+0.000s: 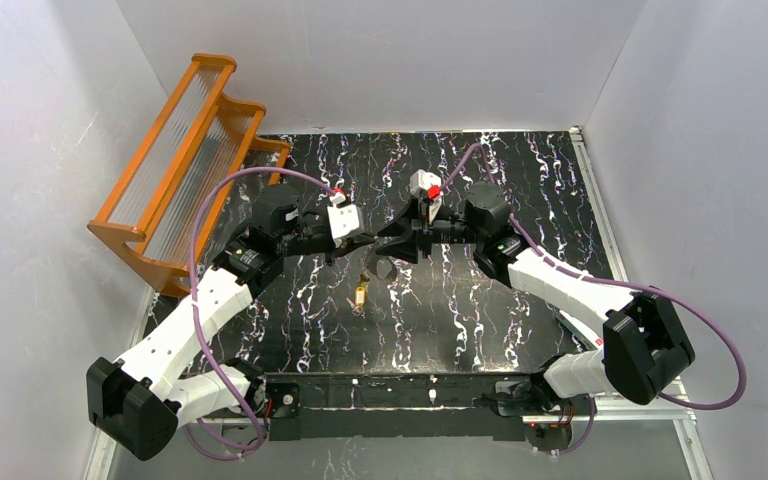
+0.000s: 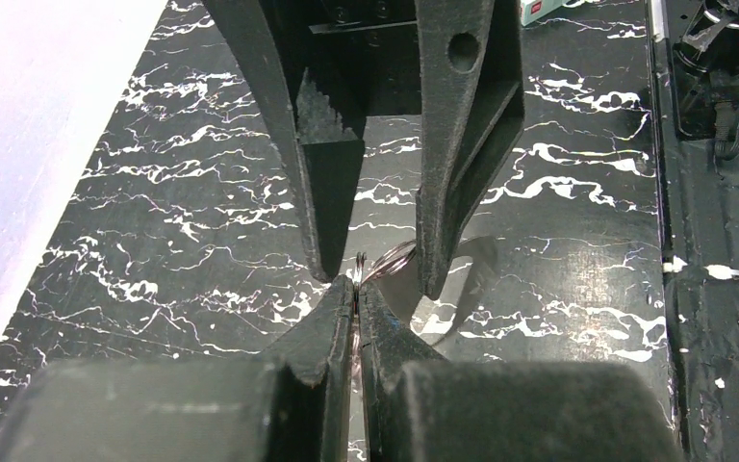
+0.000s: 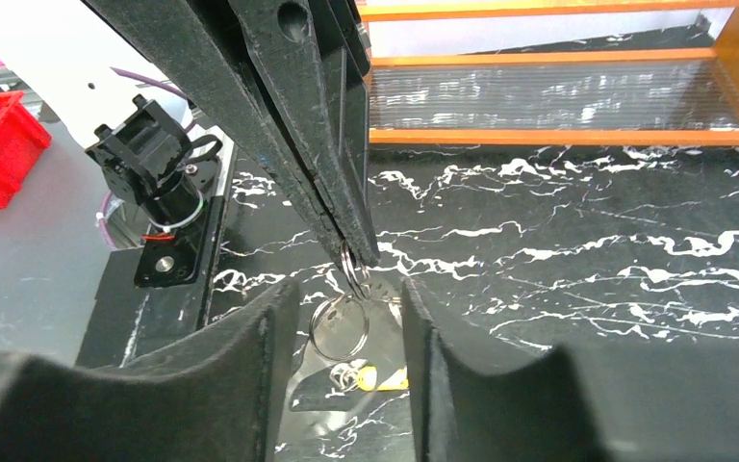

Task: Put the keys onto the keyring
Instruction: Adjust the keyring.

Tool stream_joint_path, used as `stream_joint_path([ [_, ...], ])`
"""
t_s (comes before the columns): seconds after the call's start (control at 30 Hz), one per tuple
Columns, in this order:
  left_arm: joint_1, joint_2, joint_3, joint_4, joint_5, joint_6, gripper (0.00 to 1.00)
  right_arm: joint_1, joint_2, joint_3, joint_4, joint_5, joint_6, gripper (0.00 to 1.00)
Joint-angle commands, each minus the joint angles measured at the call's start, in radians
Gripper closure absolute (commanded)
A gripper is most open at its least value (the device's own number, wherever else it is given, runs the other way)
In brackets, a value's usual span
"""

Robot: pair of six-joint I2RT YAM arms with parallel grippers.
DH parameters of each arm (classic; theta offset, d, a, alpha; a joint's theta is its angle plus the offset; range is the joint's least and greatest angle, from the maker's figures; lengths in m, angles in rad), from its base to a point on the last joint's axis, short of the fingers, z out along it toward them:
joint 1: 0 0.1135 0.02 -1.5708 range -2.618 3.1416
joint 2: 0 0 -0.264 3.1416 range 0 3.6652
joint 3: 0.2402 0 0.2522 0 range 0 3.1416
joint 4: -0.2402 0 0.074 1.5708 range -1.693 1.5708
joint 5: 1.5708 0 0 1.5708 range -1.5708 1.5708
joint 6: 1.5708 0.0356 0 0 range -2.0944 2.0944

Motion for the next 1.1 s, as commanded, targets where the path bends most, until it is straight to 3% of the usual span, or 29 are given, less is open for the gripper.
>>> stream_joint_path([
  [0.0, -0.006, -0.011, -0.004, 0.027, 0.028, -0.003, 1.0, 0.008, -0.022, 0.037, 0.056, 0.009, -0.01, 0.45],
  [0.23, -0.006, -0.026, -0.014, 0.033, 0.019, -0.002, 1.0, 0.007, -0.085, 0.01, 0.053, 0.074, -0.058, 0.46],
  [0.4, -0.006, -0.04, -0.025, 0.055, 0.02, -0.015, 1.0, 0.008, -0.092, 0.001, 0.058, 0.068, -0.071, 0.64],
  [0.57, -0.006, -0.042, -0.031, 0.078, 0.023, -0.031, 1.0, 0.007, -0.055, 0.015, 0.059, -0.005, -0.061, 0.64],
  [0.83, -0.007, -0.048, -0.035, 0.106, 0.032, -0.044, 1.0, 0.008, -0.043, 0.004, 0.053, 0.002, -0.081, 0.66],
  [1.07, -0.007, -0.051, -0.039, 0.11, 0.048, -0.049, 1.0, 0.007, -0.032, 0.004, 0.061, 0.001, -0.077, 0.99],
])
